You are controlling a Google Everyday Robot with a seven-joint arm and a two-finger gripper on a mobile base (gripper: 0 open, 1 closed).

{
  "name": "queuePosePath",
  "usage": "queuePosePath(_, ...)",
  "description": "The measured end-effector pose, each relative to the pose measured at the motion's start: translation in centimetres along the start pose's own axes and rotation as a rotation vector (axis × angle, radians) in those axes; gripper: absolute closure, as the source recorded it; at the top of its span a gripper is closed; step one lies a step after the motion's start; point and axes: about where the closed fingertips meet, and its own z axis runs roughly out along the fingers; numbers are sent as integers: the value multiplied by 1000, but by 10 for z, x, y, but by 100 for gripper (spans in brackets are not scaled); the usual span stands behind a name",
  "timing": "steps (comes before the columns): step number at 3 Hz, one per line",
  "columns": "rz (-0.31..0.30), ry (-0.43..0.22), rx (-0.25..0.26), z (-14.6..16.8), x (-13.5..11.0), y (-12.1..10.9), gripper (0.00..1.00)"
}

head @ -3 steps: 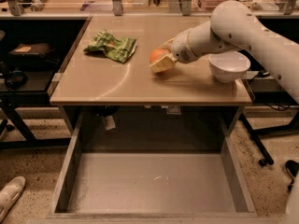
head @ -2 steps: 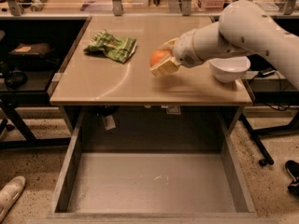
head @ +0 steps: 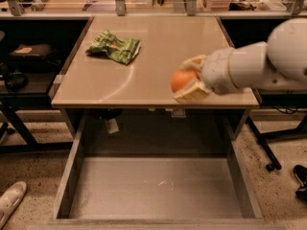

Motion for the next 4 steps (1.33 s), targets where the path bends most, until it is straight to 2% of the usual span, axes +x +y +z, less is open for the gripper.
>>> queuePosePath(1,0,26,31,-30,27,49,100)
queuePosePath(2,42,52,61,-37,59,101,100)
queuePosePath(3,121,80,71,-38,101,142,100)
queuePosePath(4,118,79,68,-35,100,142,100)
